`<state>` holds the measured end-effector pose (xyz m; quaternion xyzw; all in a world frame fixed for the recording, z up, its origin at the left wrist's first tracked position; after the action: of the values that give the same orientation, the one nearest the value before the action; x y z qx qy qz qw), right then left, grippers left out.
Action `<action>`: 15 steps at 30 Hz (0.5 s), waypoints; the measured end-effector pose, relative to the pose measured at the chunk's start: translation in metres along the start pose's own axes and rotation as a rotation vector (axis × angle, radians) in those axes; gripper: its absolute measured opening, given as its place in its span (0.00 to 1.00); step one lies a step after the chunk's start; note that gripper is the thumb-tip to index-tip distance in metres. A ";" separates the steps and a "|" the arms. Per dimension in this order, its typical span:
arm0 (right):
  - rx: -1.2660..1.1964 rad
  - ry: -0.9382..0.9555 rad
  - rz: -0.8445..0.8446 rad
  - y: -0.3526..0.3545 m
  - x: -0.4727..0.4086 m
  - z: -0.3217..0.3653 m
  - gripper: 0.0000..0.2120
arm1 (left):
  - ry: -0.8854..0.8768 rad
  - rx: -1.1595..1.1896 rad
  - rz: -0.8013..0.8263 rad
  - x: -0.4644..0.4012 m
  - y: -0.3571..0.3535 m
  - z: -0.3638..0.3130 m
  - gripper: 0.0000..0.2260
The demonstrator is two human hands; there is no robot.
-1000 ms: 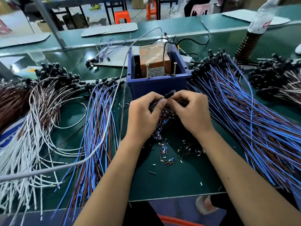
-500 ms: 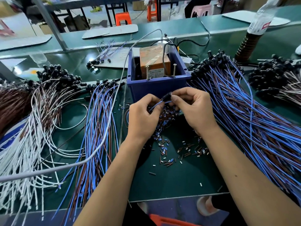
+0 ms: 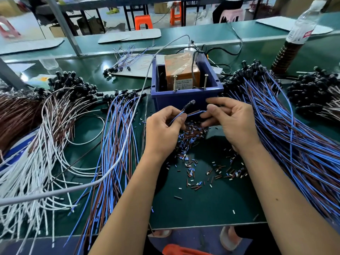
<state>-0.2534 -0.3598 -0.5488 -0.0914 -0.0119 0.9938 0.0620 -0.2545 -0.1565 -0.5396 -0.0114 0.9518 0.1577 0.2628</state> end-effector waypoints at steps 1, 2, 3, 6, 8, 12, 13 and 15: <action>-0.021 0.000 -0.037 0.006 -0.001 0.000 0.06 | 0.014 0.021 -0.030 -0.001 0.005 0.003 0.09; -0.043 0.003 -0.065 0.011 -0.001 0.002 0.05 | 0.026 0.048 -0.055 -0.001 0.010 0.006 0.09; -0.055 0.008 -0.072 0.013 -0.001 0.003 0.04 | 0.034 0.070 -0.069 -0.001 0.013 0.007 0.09; -0.005 0.023 0.026 -0.005 0.004 0.004 0.04 | 0.028 0.066 -0.055 0.000 0.010 0.005 0.08; 0.048 0.038 0.075 -0.017 0.007 0.005 0.04 | 0.023 0.061 -0.033 0.001 0.006 0.003 0.07; 0.082 0.046 0.079 -0.017 0.006 0.006 0.06 | 0.024 0.063 -0.014 0.002 0.004 0.004 0.06; 0.085 0.049 0.086 -0.017 0.006 0.007 0.06 | 0.028 0.065 -0.009 0.003 0.003 0.003 0.06; 0.077 0.054 0.086 -0.015 0.005 0.007 0.06 | 0.041 0.075 0.003 0.003 0.002 0.003 0.07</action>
<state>-0.2577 -0.3444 -0.5425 -0.1162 0.0317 0.9924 0.0230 -0.2560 -0.1539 -0.5433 -0.0033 0.9623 0.1219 0.2432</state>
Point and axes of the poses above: each hand's wrist, its own x-axis away from the middle knuckle, its own y-axis out of the back of the hand, z = x × y, the point moved 10 cm from there along -x, towards the middle knuckle, and after that the axes turned 6 degrees about -y, right-handed, at the moved point
